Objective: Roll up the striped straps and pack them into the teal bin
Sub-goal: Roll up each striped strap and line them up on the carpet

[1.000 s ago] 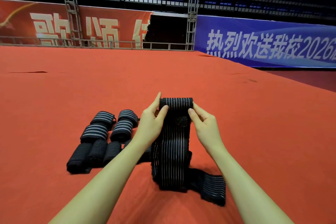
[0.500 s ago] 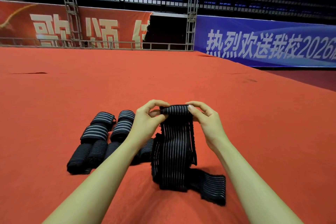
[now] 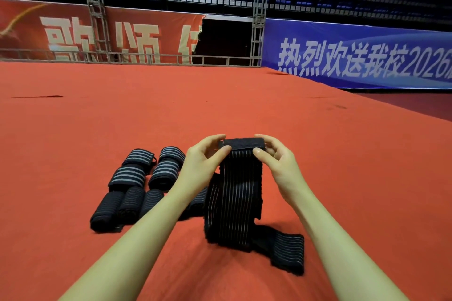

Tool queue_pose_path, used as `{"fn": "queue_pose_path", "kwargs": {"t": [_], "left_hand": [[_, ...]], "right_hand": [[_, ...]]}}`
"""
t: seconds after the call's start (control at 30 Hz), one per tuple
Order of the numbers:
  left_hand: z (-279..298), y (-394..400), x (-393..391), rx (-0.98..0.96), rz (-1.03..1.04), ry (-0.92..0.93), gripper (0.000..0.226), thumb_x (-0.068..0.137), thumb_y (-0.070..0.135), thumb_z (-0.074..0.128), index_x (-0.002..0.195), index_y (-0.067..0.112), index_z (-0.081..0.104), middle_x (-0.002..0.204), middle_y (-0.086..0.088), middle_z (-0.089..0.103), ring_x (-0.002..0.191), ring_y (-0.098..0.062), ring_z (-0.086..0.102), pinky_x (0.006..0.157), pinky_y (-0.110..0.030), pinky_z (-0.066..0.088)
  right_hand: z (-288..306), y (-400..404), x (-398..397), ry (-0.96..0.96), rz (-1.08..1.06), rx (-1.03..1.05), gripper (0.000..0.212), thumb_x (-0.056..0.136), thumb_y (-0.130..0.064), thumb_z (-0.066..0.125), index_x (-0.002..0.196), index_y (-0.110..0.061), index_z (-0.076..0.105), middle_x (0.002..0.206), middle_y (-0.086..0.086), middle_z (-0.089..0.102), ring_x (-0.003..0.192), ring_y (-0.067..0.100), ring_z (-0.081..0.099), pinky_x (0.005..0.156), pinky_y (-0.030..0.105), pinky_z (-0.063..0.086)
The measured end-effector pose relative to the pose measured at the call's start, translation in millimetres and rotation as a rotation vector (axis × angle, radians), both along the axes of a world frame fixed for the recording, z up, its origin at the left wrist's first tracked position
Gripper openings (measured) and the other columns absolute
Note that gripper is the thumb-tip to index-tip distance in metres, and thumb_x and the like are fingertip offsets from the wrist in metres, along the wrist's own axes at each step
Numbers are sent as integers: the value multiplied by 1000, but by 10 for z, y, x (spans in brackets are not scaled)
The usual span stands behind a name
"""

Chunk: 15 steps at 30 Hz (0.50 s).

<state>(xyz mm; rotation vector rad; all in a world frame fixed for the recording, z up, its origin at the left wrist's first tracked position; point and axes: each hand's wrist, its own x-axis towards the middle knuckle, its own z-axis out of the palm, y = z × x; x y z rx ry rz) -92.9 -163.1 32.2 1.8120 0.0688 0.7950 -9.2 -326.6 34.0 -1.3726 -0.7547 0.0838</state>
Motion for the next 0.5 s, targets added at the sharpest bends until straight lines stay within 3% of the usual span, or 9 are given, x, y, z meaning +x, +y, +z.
{"fn": "queue_pose_path", "kwargs": {"t": [0.07,0.17,0.23,0.33,0.5], "left_hand": [[-11,-10,-13,15,-19,-21,27,87,16,68,108,32,62,100,10,68,92,1,64,86,-26,53],[-114,19,-19,46,-53,52,31,89,16,65,119,24,58,105,5,68,97,-3,64,89,-24,50],[-245,76,-14,193,-70,165,30,91,17,62,121,18,59,109,3,68,102,-6,62,95,-27,47],[-388,146,-38,363,-52,289,18,92,15,61,108,19,68,102,10,69,98,-1,62,95,-26,46],[-446,132,-15,300,60,202,17,87,9,65,82,25,69,80,13,69,79,-1,62,80,-22,47]], "right_hand": [[-7,-6,8,-44,6,-67,27,86,-6,68,112,-13,61,101,-1,68,92,4,63,81,15,48],[-65,-37,16,-27,-4,-44,25,83,-1,70,104,-12,62,95,-2,67,87,6,62,79,17,48],[-129,-95,39,19,-6,1,25,82,1,69,102,-13,62,92,-4,66,87,7,62,79,19,48],[-169,-150,71,45,-21,23,23,83,0,68,99,-16,63,90,-6,66,86,7,62,78,19,49],[-198,-165,66,82,-1,67,23,79,-3,71,96,-17,65,85,-9,67,82,7,62,76,18,47]]}}
